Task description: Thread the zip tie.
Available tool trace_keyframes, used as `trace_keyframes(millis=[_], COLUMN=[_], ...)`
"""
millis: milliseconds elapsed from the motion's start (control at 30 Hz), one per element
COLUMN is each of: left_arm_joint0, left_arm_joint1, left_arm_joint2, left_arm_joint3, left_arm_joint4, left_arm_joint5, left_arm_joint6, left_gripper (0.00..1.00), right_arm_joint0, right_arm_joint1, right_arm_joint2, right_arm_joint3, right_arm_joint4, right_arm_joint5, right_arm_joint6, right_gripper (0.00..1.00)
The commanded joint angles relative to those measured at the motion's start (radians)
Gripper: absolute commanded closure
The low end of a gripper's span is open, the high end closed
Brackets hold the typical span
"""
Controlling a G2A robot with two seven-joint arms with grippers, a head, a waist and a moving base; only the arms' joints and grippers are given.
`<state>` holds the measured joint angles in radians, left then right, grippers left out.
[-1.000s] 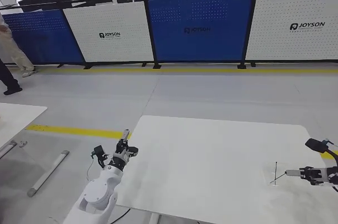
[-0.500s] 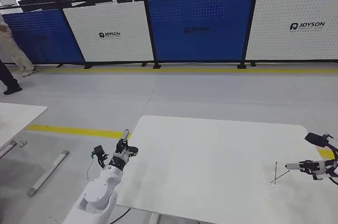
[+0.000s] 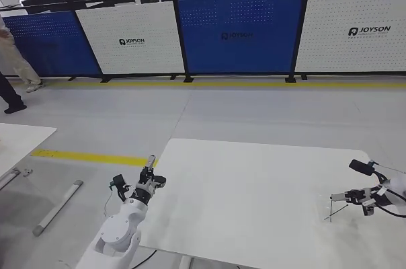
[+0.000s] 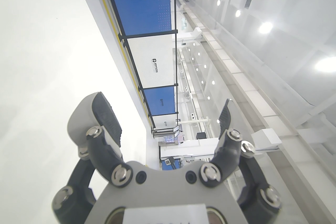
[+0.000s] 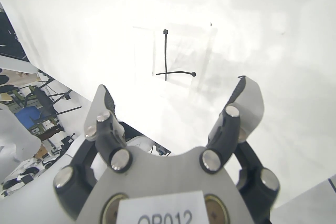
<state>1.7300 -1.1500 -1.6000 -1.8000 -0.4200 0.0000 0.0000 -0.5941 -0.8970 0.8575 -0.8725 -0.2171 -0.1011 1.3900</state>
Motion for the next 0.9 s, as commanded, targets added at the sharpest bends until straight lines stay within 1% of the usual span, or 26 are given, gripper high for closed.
trace_keyframes(millis=[0,167,233,333,433,467,500,600,633,700,867], left_arm_joint0=[0.000,0.000,0.000,0.000,0.000,0.000,0.000,0.000,0.000,0.000,0.000], left_arm_joint1=[0.000,0.000,0.000,0.000,0.000,0.000,0.000,0.000,0.000,0.000,0.000], left_arm_joint2=[0.000,0.000,0.000,0.000,0.000,0.000,0.000,0.000,0.000,0.000,0.000], left_arm_joint3=[0.000,0.000,0.000,0.000,0.000,0.000,0.000,0.000,0.000,0.000,0.000], left_arm_joint4=[0.000,0.000,0.000,0.000,0.000,0.000,0.000,0.000,0.000,0.000,0.000], left_arm_joint5=[0.000,0.000,0.000,0.000,0.000,0.000,0.000,0.000,0.000,0.000,0.000], left_arm_joint6=[0.000,0.000,0.000,0.000,0.000,0.000,0.000,0.000,0.000,0.000,0.000], left_gripper=[0.00,0.00,0.00,0.00,0.00,0.00,0.00,0.00,0.00,0.00,0.00], right_arm_joint0=[-0.001,-0.001,-0.005,-0.020,-0.028,-0.029,-0.031,-0.033,-0.033,-0.031,-0.015], right_arm_joint1=[0.000,0.000,0.004,0.013,0.019,0.020,0.022,0.023,0.023,0.021,0.010], right_arm_joint2=[0.001,0.001,0.012,0.035,0.050,0.053,0.055,0.056,0.055,0.051,0.029], right_arm_joint3=[-0.001,-0.001,0.020,0.029,0.033,0.032,0.030,0.023,0.022,0.020,0.039], right_arm_joint4=[0.000,0.000,0.001,0.018,0.022,0.022,0.022,0.013,0.008,0.000,-0.018], right_arm_joint5=[-0.001,-0.001,0.007,-0.019,-0.033,-0.033,-0.034,-0.029,-0.023,-0.015,0.005], right_arm_joint6=[0.000,0.000,-0.030,-0.039,-0.039,-0.039,-0.038,-0.035,-0.035,-0.032,-0.022], right_gripper=[0.00,0.00,0.00,0.00,0.00,0.08,0.51,0.62,0.64,0.66,0.65])
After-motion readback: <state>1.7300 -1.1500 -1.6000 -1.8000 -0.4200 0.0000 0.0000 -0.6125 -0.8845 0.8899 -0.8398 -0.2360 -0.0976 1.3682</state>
